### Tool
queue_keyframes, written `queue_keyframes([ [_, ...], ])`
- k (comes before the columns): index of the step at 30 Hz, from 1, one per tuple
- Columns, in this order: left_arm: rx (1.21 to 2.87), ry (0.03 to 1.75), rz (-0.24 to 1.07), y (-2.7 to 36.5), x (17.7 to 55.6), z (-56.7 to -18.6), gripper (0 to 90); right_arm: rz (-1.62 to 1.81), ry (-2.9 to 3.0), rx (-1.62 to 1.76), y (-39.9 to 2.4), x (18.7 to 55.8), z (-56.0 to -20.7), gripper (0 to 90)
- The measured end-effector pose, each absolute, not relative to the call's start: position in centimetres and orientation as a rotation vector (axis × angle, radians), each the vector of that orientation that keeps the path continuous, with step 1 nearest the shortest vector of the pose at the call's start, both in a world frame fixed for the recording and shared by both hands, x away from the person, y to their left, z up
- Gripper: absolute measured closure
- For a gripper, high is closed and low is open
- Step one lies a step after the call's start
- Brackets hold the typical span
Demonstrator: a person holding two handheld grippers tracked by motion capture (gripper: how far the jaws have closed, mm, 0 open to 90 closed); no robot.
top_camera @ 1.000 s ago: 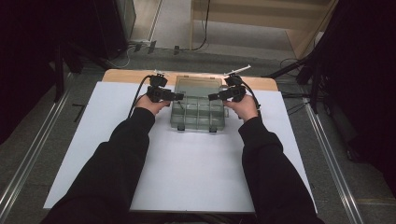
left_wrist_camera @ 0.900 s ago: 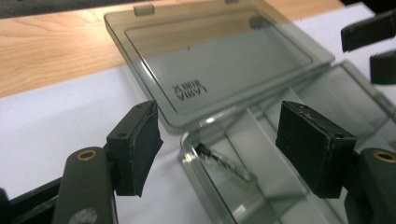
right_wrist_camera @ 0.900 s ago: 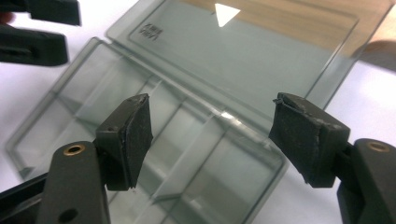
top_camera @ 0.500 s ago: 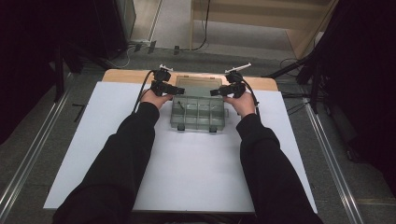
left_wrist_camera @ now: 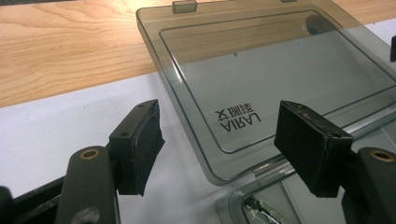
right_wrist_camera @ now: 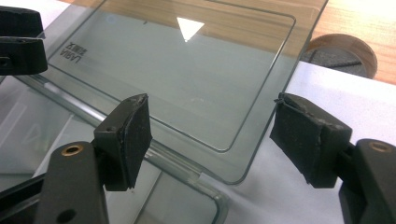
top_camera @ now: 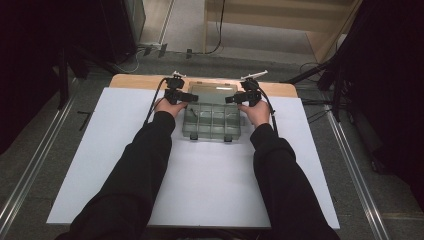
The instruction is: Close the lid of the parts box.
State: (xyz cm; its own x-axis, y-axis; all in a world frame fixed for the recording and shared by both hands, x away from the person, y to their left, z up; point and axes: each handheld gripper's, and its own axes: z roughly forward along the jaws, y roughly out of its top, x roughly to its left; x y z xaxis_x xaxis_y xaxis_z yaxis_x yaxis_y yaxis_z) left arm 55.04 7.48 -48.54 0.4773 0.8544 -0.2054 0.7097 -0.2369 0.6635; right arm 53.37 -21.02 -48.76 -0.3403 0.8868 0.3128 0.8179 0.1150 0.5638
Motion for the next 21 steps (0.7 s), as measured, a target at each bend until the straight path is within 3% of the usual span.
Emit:
queue_keyframes([
  [21, 1.976, 1.285, 0.234, 6.9, 55.4, -49.8, 31.0, 1.027, 2.235, 1.823, -20.9, 54.1, -50.2, 27.6],
])
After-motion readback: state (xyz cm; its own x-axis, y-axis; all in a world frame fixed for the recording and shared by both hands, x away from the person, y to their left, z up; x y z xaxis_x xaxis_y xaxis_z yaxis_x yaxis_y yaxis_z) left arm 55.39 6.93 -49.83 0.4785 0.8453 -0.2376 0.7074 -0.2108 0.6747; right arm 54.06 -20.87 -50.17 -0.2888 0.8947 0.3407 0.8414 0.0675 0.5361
